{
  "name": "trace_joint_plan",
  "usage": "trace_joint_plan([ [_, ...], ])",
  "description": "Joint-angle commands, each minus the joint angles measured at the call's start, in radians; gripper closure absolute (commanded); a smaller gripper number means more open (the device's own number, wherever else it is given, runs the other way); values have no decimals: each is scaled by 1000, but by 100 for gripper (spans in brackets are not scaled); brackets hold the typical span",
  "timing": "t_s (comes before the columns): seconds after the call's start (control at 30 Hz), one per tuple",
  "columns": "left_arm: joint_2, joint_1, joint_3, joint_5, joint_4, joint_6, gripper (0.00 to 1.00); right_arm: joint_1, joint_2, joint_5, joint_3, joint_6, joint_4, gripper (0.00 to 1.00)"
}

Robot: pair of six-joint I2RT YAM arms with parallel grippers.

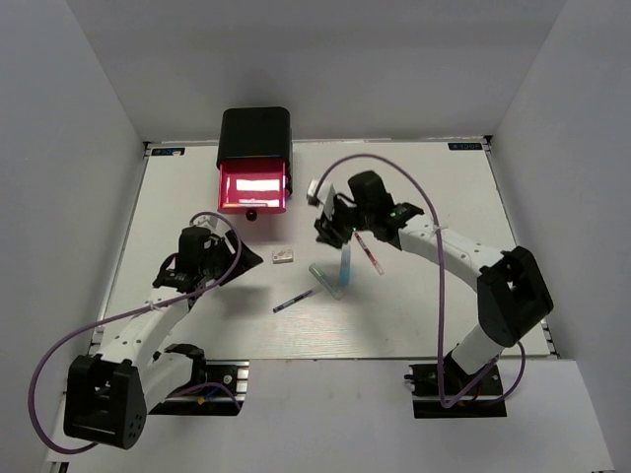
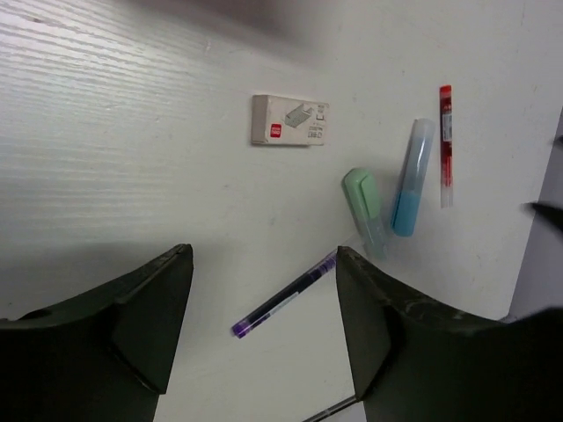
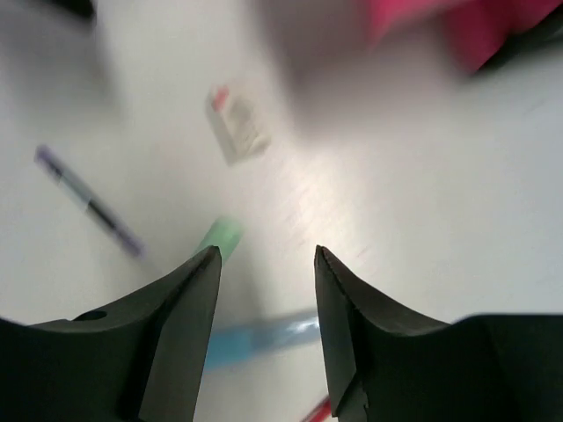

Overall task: Sort the stationery into containers
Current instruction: Pick up the pen from the center of the board.

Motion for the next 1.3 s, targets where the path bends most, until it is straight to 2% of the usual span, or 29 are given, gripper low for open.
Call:
trace_joint_plan([
  [0.0, 14, -10, 32, 79, 60, 4, 24, 18, 7, -12, -131, 12, -149, 47],
  [0.13, 14, -19, 69, 76, 31, 13, 22, 41, 52, 65, -162, 28, -147, 40],
  [0.3, 14, -39, 89, 67, 5, 13, 22, 35, 122, 217, -125, 103, -150, 42],
  [0.6, 74, -111, 131, 58, -5, -71, 22, 29, 90, 378, -163, 221, -133, 46],
  [0.97, 267, -260, 331, -62, -93, -125, 22, 20, 138, 386, -136, 348, -180, 51],
  [1.27, 334, -365, 360, -181, -130, -225, 21, 15, 221, 370, -117, 393, -187, 51],
])
